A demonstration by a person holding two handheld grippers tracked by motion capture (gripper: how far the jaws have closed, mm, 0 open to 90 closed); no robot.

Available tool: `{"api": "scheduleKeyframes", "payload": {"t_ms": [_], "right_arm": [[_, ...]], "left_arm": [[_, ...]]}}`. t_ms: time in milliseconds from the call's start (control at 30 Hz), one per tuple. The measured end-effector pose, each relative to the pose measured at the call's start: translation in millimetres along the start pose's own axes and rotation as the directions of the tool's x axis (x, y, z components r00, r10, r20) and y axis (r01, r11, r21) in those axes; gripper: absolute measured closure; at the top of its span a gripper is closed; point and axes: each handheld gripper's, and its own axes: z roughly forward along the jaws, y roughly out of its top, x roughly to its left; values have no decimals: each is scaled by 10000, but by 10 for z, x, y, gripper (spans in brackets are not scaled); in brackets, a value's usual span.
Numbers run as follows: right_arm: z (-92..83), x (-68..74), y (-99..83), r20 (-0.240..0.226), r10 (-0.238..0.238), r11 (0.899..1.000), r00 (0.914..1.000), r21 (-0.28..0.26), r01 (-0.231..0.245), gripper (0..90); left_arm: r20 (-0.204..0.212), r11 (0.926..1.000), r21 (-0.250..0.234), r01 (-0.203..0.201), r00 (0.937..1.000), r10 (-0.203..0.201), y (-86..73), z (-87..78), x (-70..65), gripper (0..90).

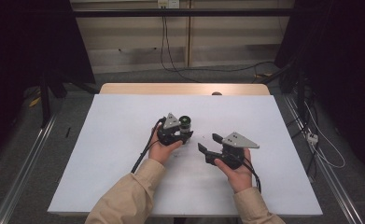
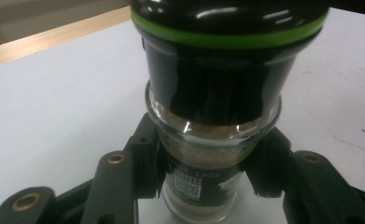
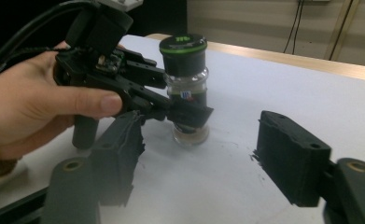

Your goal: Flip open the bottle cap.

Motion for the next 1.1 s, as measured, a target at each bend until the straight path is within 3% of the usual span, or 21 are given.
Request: {"api": "scheduleKeyframes", "payload": {"t_ms": [200,633,1100], "right_arm": [[107,43,83,-78,-191,9995,9998,249,193,418],[256,35,169,-80,-343,9985,9994,431,346,473],[375,61,234,-257,-538,9962,9982,677,554,792]], "left_arm": [[-40,9999,51,-103,9999,103,2,-3,2,532],[21,10000,-4,7,10000,-7,1,3,0,533],[6,9999,54,-101,9999,101,2,0,5,533]]}}
